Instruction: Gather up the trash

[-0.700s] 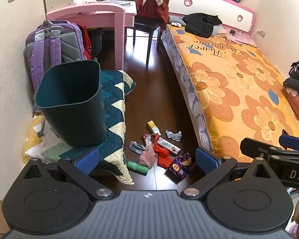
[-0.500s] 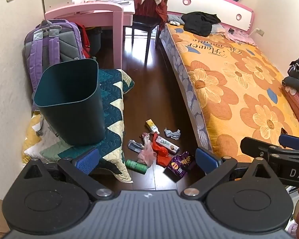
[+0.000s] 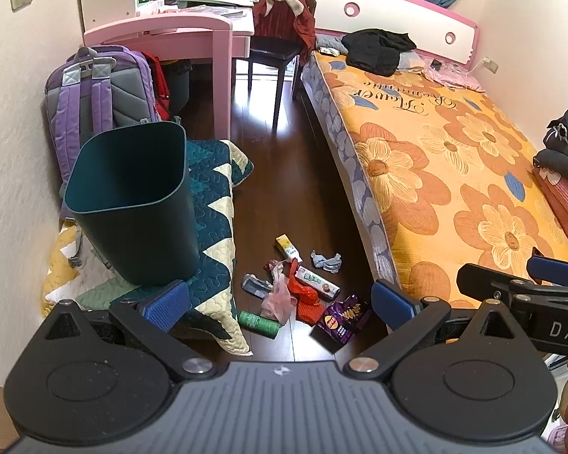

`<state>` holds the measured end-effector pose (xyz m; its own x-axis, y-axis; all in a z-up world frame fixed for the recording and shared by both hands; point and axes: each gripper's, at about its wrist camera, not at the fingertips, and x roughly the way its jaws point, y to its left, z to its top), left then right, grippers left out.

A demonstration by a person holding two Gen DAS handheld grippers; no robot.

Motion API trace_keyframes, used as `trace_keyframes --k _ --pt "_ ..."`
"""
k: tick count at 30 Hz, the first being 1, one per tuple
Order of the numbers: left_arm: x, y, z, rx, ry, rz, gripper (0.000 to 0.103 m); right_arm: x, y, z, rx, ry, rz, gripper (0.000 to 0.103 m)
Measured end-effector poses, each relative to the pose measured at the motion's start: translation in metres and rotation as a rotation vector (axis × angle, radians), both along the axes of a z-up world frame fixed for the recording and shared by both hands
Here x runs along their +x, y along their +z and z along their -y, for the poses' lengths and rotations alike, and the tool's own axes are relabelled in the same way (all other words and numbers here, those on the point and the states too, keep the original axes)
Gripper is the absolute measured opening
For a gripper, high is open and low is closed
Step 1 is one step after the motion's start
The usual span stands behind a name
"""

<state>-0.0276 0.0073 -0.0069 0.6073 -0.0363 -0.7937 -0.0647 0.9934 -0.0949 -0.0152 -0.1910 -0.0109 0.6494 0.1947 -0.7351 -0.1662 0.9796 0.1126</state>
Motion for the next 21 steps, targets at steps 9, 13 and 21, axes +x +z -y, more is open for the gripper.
trace_keyframes --k 9,13,21 --pt "0.003 0.003 -0.002 -0.008 0.001 0.016 0.103 0.001 0.001 0.003 -0.001 0.001 0.008 0.097" --pt "0.004 0.003 -0.001 -0.013 -0.001 0.016 0.103 0.000 0.001 0.003 0.004 0.001 0.027 0.095" --pt "0.013 0.003 0.001 -0.012 0.001 0.019 0.103 0.003 0.000 0.004 0.015 0.003 0.012 0.095"
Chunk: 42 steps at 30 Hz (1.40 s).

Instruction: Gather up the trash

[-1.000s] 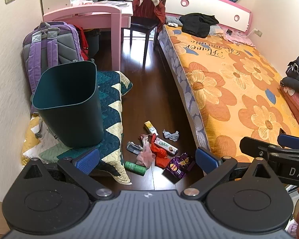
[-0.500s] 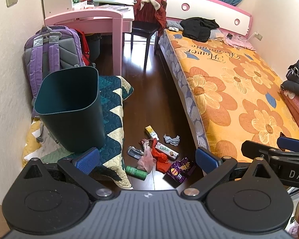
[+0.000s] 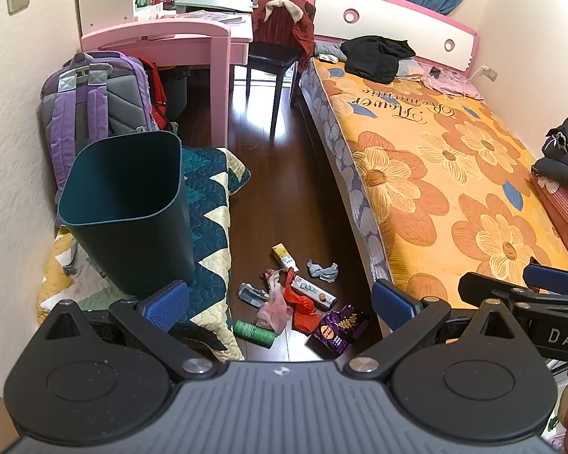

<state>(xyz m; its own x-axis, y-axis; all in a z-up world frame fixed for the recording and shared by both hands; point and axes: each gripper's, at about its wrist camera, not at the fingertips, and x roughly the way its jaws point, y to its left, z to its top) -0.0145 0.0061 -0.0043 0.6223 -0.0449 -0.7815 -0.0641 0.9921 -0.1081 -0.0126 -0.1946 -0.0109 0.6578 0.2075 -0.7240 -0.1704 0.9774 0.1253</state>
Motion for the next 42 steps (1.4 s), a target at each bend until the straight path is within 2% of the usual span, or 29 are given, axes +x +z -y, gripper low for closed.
trace_keyframes --k 4,7,11,14,16,21,26,29,32,35,39,42 --pt "0.011 -0.004 0.007 0.003 -0.004 0.000 0.103 0.005 0.000 0.002 -0.018 0.006 0.014 0.095" --pt "0.025 -0.011 0.014 0.002 -0.012 -0.019 0.103 0.015 -0.005 0.006 -0.060 0.013 -0.027 0.095" --pt "0.046 -0.021 0.025 0.003 -0.023 -0.035 0.103 0.035 -0.019 0.022 -0.036 0.022 -0.091 0.095" --pt "0.065 -0.034 0.035 0.008 -0.020 -0.052 0.103 0.051 -0.031 0.035 -0.013 0.036 -0.103 0.095" --pt "0.079 -0.045 0.044 0.006 -0.021 -0.083 0.103 0.064 -0.045 0.045 0.013 0.062 -0.112 0.095" --pt "0.115 -0.077 0.069 0.041 0.009 -0.116 0.103 0.102 -0.085 0.066 -0.003 0.159 -0.158 0.093" --pt "0.148 -0.119 0.085 0.067 -0.002 -0.136 0.103 0.133 -0.141 0.075 0.026 0.232 -0.214 0.089" --pt "0.171 -0.155 0.088 0.083 -0.051 -0.187 0.103 0.141 -0.172 0.075 0.027 0.229 -0.272 0.088" --pt "0.195 -0.205 0.089 0.096 -0.123 -0.226 0.103 0.154 -0.213 0.074 0.003 0.207 -0.311 0.087" --pt "0.219 -0.268 0.091 0.117 -0.178 -0.276 0.103 0.165 -0.261 0.073 -0.033 0.185 -0.331 0.087" --pt "0.251 -0.359 0.093 0.142 -0.238 -0.330 0.103 0.180 -0.345 0.059 -0.100 0.184 -0.350 0.085" --pt "0.277 -0.433 0.090 0.123 -0.233 -0.398 0.103 0.191 -0.412 0.046 -0.145 0.210 -0.374 0.082"
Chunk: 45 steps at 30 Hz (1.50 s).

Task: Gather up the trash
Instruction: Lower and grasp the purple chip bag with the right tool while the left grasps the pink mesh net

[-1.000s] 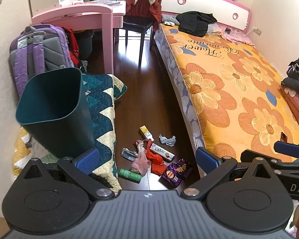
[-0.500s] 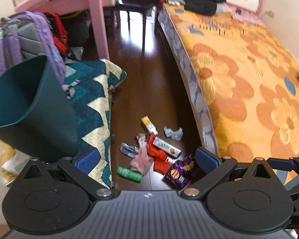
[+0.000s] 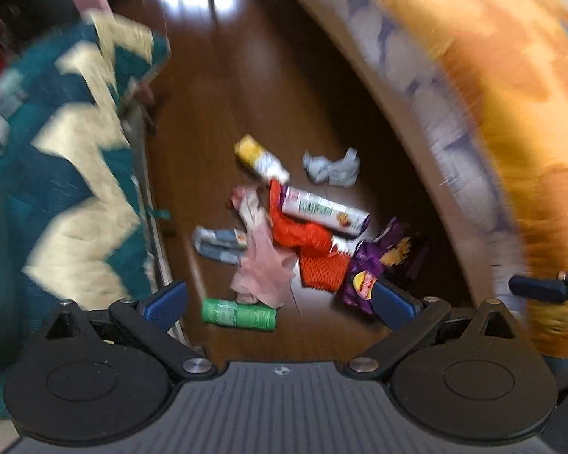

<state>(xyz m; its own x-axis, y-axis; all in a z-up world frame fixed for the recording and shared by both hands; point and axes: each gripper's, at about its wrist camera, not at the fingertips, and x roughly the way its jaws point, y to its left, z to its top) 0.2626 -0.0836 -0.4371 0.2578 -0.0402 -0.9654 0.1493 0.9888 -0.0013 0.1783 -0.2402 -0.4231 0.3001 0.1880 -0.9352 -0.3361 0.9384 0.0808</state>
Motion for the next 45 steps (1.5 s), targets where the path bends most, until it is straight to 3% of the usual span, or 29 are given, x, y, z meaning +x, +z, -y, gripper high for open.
trace_keyframes --k 3,10,15,19,20,23,24,26,28,29,31,34,40,45 --pt "0.021 -0.072 -0.002 0.011 0.004 -0.028 0.103 0.009 -0.068 -0.012 -0.031 0.027 -0.028 0.081" --pt "0.050 -0.206 -0.010 0.061 0.042 -0.097 0.103 0.017 -0.213 -0.027 -0.111 0.073 -0.102 0.078" --pt "0.052 -0.272 -0.004 0.151 0.012 -0.089 0.103 0.020 -0.288 -0.028 -0.165 0.084 -0.104 0.078" --pt "0.057 -0.309 -0.005 0.172 0.038 -0.100 0.102 0.024 -0.331 -0.030 -0.233 0.078 -0.082 0.076" --pt "0.059 -0.316 -0.005 0.175 0.040 -0.101 0.100 0.024 -0.338 -0.030 -0.256 0.078 -0.072 0.075" --pt "0.064 -0.334 -0.005 0.180 0.047 -0.121 0.077 0.023 -0.354 -0.033 -0.305 0.087 -0.072 0.066" --pt "0.065 -0.337 -0.007 0.180 0.057 -0.127 0.065 0.022 -0.358 -0.037 -0.326 0.098 -0.070 0.052" --pt "0.069 -0.337 -0.011 0.161 0.080 -0.134 0.052 0.021 -0.360 -0.041 -0.351 0.114 -0.053 0.044" --pt "0.069 -0.333 -0.013 0.153 0.085 -0.140 0.030 0.018 -0.356 -0.046 -0.361 0.128 -0.025 0.026" --pt "0.069 -0.329 -0.014 0.155 0.085 -0.144 0.028 0.016 -0.351 -0.046 -0.377 0.138 -0.004 0.024" --pt "0.069 -0.321 -0.012 0.151 0.090 -0.142 0.015 0.016 -0.340 -0.046 -0.382 0.145 0.013 0.019" --pt "0.067 -0.302 -0.007 0.135 0.093 -0.141 0.012 0.017 -0.312 -0.040 -0.355 0.127 0.032 0.007" --pt "0.055 -0.237 0.000 0.100 0.092 -0.119 0.008 0.018 -0.236 -0.025 -0.297 0.098 0.061 0.002" --pt "0.040 -0.167 -0.007 0.080 0.124 -0.108 0.008 0.014 -0.162 -0.013 -0.214 0.064 0.052 0.001"
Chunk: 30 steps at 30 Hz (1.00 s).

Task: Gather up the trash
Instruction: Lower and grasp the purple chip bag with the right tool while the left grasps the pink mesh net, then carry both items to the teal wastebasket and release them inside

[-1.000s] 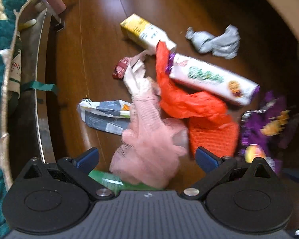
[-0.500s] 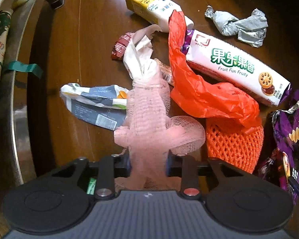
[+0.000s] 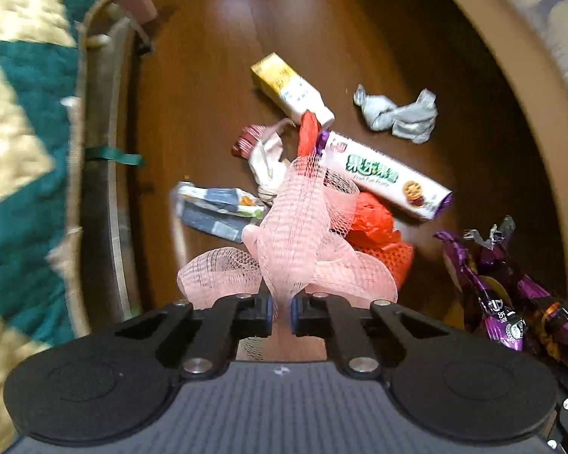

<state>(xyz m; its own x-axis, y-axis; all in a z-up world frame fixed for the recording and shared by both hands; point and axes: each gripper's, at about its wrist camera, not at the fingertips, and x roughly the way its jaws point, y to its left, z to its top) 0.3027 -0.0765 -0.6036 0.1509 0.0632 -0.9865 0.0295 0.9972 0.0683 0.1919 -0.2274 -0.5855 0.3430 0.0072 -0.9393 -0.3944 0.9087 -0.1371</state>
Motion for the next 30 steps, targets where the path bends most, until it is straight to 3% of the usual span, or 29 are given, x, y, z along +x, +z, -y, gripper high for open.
trace_keyframes --k 4,15,23,30 --pt "-0.018 0.065 -0.007 -0.022 0.035 0.000 0.008 -0.004 0.069 0.005 0.062 -0.027 0.008 0.001" --pt "-0.060 0.291 -0.037 -0.059 0.071 0.099 0.008 -0.003 0.297 0.005 0.272 -0.007 0.090 0.001" --pt "-0.079 0.445 -0.085 -0.074 0.132 0.227 0.008 0.007 0.446 -0.029 0.409 0.133 0.179 0.001" --pt "-0.098 0.542 -0.156 -0.077 0.235 0.349 0.008 0.015 0.546 -0.076 0.525 0.292 0.224 0.001"
